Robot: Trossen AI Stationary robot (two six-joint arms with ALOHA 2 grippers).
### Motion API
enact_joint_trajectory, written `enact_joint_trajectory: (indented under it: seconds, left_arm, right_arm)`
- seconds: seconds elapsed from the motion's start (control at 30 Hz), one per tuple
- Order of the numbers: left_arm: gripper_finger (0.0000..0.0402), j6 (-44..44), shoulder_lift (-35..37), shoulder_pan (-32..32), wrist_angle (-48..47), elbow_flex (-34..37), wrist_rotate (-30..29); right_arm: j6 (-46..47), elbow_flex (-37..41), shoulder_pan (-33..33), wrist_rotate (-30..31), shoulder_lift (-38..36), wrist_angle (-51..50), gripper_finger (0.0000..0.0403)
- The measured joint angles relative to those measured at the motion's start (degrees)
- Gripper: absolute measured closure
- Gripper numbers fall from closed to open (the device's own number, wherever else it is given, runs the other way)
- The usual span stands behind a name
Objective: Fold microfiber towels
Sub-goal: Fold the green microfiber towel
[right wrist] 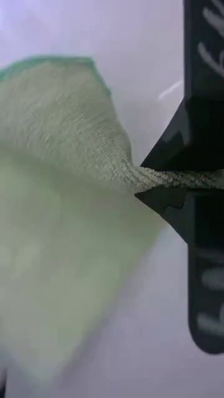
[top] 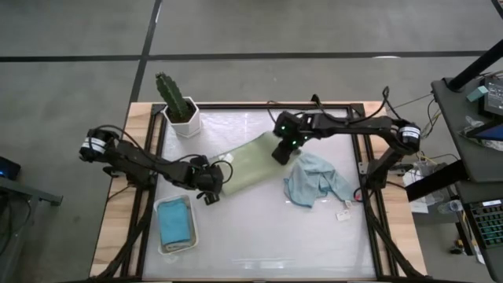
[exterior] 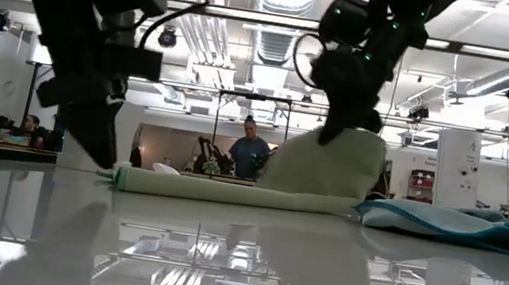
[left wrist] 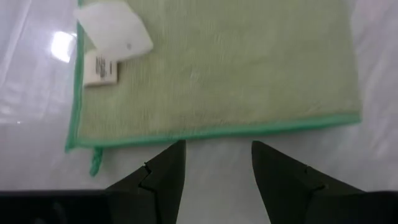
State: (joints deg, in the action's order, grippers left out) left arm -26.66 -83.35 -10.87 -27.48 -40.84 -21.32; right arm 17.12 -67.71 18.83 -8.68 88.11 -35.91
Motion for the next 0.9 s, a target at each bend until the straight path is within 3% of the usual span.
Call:
enact_joint_trajectory:
  seconds: [0.27,0.43,0.63,0.77,0.9]
  left_arm:
    - [0.0233,1.02,0.00,0.00,10.40,6.14,-0.03]
    - [0.0233,1.96,-0.53,0.00,18.73,8.82,-0.22]
    - [0.0233,1.91,-0.52,0.00,18.92,9.05,-0.24]
    - [0.0233,1.79,-0.52,-0.02,18.82,9.05,-0.24]
    - [0.0233,1.58,-0.52,-0.02,18.66,9.05,-0.24]
  right_arm:
    - [6.06,-2.60,-6.41,-8.81,7.53,15.10,0.0390]
    - [10.14,-5.44,-8.27,-9.08,13.56,23.38,0.0390]
    - [13.65,-9.19,-9.43,-9.33,18.88,32.28,0.0390]
    - [14.56,-10.70,-9.74,-6.04,22.31,35.14,0.0390]
    - [14.93,-12.73,-9.97,-6.46,25.16,35.78,0.0390]
